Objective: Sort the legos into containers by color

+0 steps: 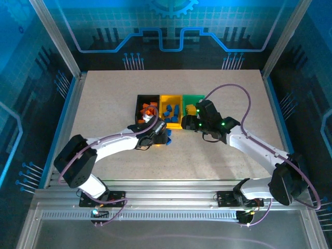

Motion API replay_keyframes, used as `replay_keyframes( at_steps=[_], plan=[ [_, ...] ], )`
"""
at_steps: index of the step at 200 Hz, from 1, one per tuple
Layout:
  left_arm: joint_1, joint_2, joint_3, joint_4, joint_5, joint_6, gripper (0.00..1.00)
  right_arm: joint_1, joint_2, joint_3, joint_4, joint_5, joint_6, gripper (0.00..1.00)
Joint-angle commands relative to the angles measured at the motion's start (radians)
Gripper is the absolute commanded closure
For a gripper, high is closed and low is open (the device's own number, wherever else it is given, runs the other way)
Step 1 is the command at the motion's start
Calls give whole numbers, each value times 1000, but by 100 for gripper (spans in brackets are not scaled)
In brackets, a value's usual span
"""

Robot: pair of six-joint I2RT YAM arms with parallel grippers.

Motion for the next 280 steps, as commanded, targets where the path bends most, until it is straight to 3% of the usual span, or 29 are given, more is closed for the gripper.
replay_keyframes(
  at_steps=[1, 45, 111, 143, 168, 280],
  plan=[
    [6, 53, 6, 11, -26, 54, 16, -16, -28, -9, 13, 0, 11, 29],
    [7, 106, 15, 39, -33, 95, 26, -24, -49, -17, 7, 4, 14, 29],
    [0, 70, 18, 12, -19, 99, 55, -32, -48, -11, 0, 6, 23, 29],
    [-55, -52, 72, -65, -31, 100, 58, -42, -70, -37, 0, 18, 37, 29],
    [-108, -50, 205, -100, -33, 106, 59, -61, -112, -86, -4, 34, 52, 29],
    [-100, 544, 924, -132, 76, 143, 59, -178, -394, -307, -118, 4, 47, 28]
  ],
)
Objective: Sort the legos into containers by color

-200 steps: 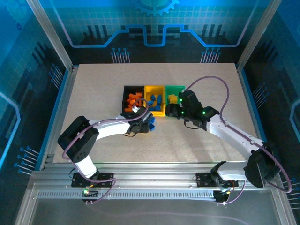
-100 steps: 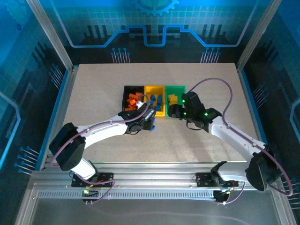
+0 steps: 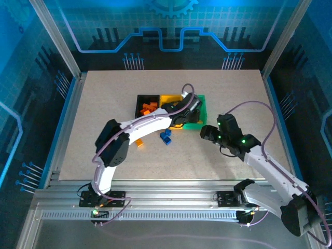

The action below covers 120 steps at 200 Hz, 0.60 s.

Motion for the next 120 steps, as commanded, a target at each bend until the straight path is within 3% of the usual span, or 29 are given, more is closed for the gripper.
replay_keyframes(
  at_steps=[1, 37, 59, 76, 98, 120],
  plan=[
    [8, 69, 119, -39, 37, 21, 59, -24, -48, -25, -46, -3, -6, 28],
    [8, 179, 256, -66, 65, 4, 53, -46, -86, -36, -57, -17, -16, 28],
    [9, 207, 302, -66, 86, -20, 27, -51, -85, -37, -46, -36, -20, 27],
    [9, 199, 322, -59, 92, -32, 14, -54, -78, -40, -32, -43, -16, 27],
    [9, 150, 313, -46, 93, -40, 2, -54, -68, -46, -20, -50, -13, 27],
    [12, 54, 232, -14, 98, -57, 1, -54, -64, -49, -6, -60, -11, 27]
  ],
)
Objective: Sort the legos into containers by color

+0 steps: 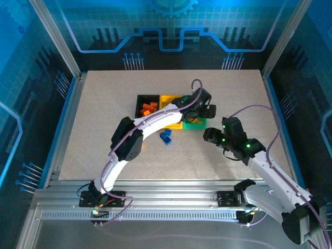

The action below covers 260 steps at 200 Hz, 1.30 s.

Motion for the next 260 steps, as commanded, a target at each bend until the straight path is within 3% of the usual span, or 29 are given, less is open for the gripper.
replay_keyframes(
  at_steps=[1, 64, 104, 138, 167, 206, 260],
  plan=[
    [10, -141, -54, 31, 22, -26, 1, -18, 3, -17, 22, -23, -3, 27],
    [12, -632, -623, 197, 0, -80, 1, -17, 43, -19, 56, -54, -7, 27],
    [20, -903, -974, 92, -109, -164, 1, -16, 76, -35, 95, -56, 4, 27],
    [105, -1044, -1211, 44, -74, -226, 1, -12, 110, -46, 123, -66, 17, 27],
    [210, -1014, -1287, 59, -12, -226, 7, -11, 122, -46, 133, -72, 23, 27],
    [277, -829, -1253, 76, -72, -207, 21, -10, 103, -43, 117, -73, 24, 27],
    [333, -636, -1208, 143, -100, -196, 32, -10, 49, -40, 74, -54, 10, 27]
  ],
)
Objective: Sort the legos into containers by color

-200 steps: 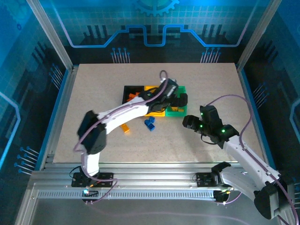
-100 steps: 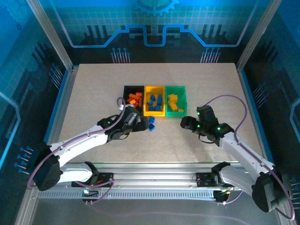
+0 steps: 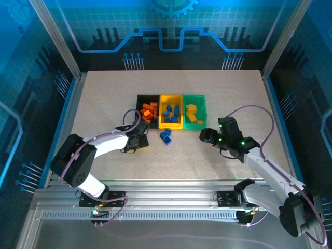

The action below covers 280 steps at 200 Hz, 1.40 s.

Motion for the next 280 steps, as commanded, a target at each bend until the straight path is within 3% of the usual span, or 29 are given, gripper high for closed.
replay_keyframes(
  at_steps=[1, 32, 71, 136, 155, 191, 232, 280],
  plan=[
    [17, 58, 41, 53, -22, 13, 32, -6, -30, -1, -28, 15, -2, 27],
    [19, 83, 54, 60, -19, 22, 43, -7, -41, -1, -37, 24, -5, 27],
    [32, 96, 79, 53, -57, 64, 40, -8, -31, -5, -23, 15, -1, 26],
    [35, 63, 107, 33, -40, 95, 72, -7, -47, -5, -36, 20, -4, 26],
    [0, -25, 106, 12, -18, 97, 73, -8, -56, -6, -38, 22, -3, 26],
    [-161, -100, 223, -60, -25, 108, 72, -9, -53, -12, -24, 26, 3, 27],
    [-286, 65, 478, -50, 19, 124, 72, -10, -37, -15, -28, 26, 3, 27],
    [-306, 367, 846, -68, 70, 172, 72, -12, -41, -26, -49, 29, 2, 26]
  ],
)
